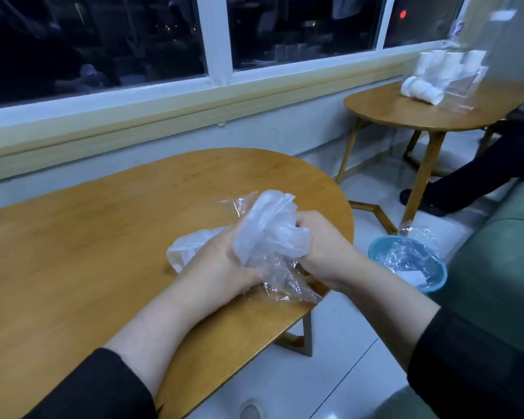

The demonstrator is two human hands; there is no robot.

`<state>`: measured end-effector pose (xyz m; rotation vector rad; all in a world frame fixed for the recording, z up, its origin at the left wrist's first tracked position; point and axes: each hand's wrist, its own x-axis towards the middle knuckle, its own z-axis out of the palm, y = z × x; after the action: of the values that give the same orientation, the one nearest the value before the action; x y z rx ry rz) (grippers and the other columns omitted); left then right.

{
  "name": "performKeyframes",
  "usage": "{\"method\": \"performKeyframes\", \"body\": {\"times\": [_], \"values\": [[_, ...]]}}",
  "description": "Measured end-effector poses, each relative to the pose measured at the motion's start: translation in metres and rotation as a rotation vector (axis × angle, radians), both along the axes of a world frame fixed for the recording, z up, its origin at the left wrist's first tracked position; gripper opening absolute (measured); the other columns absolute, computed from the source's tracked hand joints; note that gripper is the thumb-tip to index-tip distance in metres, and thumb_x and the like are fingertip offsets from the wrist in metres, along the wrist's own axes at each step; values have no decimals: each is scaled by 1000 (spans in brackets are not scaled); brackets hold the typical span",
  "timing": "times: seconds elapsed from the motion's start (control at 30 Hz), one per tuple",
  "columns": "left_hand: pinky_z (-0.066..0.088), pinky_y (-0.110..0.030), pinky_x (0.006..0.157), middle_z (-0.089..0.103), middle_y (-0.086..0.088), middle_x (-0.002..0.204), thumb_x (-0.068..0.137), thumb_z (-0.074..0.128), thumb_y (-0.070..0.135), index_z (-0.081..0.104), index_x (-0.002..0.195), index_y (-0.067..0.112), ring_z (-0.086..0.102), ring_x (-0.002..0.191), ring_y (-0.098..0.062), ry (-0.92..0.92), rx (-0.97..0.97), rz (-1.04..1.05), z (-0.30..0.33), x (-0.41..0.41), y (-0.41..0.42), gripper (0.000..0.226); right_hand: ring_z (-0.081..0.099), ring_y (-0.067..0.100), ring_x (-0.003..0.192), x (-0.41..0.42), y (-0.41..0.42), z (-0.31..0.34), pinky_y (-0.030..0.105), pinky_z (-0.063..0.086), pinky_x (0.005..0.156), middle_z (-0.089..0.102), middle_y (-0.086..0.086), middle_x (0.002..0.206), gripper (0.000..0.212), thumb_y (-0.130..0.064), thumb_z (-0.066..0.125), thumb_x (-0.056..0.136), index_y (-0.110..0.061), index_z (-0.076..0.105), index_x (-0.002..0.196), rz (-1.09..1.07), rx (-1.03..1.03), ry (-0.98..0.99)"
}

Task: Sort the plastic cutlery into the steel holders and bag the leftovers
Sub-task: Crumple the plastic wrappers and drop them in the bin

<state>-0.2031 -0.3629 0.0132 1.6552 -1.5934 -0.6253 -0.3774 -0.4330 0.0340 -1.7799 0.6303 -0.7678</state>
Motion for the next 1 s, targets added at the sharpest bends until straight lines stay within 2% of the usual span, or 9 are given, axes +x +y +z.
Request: {"method": "performKeyframes", "body": {"times": [0.13,0.3,0.4,0.47,0.57,0.67,0.77,0.87,1.0], "values": [[48,-16,77,72,16,100,78,85,17,67,101,46,65,94,5,-30,-145,-49,10,-53,-3,42,59,-4,58,-46,9,2,14,46,55,68,-13,63,16,-6,74,83,-16,66,74,-177,62,-67],[52,-27,77,76,8,90,82,83,19,66,78,38,69,87,-8,84,-121,-20,10,-125,-19,25,60,12,71,-109,5,-10,33,49,67,70,3,77,10,-13,70,90,-16,76,82,-479,37,-141],[47,-19,69,75,8,85,83,81,17,70,79,35,65,81,-8,133,-103,-26,7,-168,-25,21,56,12,72,-151,3,-13,29,46,68,68,18,80,19,-15,62,97,-10,77,86,-557,25,-128],[44,-18,63,73,9,81,84,80,18,73,88,26,63,72,-6,165,-84,-13,-1,-193,-33,11,59,9,72,-181,-4,-21,25,48,67,72,2,80,23,-15,57,100,-14,78,90,-653,-20,-77],[39,-18,53,65,15,63,88,77,18,69,87,28,55,58,0,222,13,-1,-27,-225,-46,13,68,13,82,-228,-30,-52,33,52,80,75,-5,88,24,-23,54,101,-21,76,92,-828,-12,39],[41,-16,50,66,8,68,87,77,17,67,83,23,57,61,-6,230,94,41,-58,-249,-55,12,69,20,90,-267,-59,-100,34,50,82,74,-4,92,17,-24,57,99,-21,72,91,-855,41,279],[40,-10,51,65,10,68,87,75,14,64,82,25,59,65,-7,206,136,129,-89,-259,-64,16,65,23,102,-291,-82,-156,32,47,87,74,1,113,21,-25,58,98,-22,70,115,-783,51,615],[38,-11,47,62,9,64,86,74,15,60,77,23,59,63,-15,154,173,196,-113,-259,-79,18,62,28,115,-298,-104,-204,34,47,97,68,8,128,35,-24,54,100,-16,61,134,-709,50,754],[36,-9,48,51,10,58,87,74,15,58,81,19,48,53,-1,76,178,212,-132,-255,-107,17,45,29,137,-291,-141,-252,36,37,108,45,13,151,49,-19,47,104,-9,40,151,-567,-36,917]]}}
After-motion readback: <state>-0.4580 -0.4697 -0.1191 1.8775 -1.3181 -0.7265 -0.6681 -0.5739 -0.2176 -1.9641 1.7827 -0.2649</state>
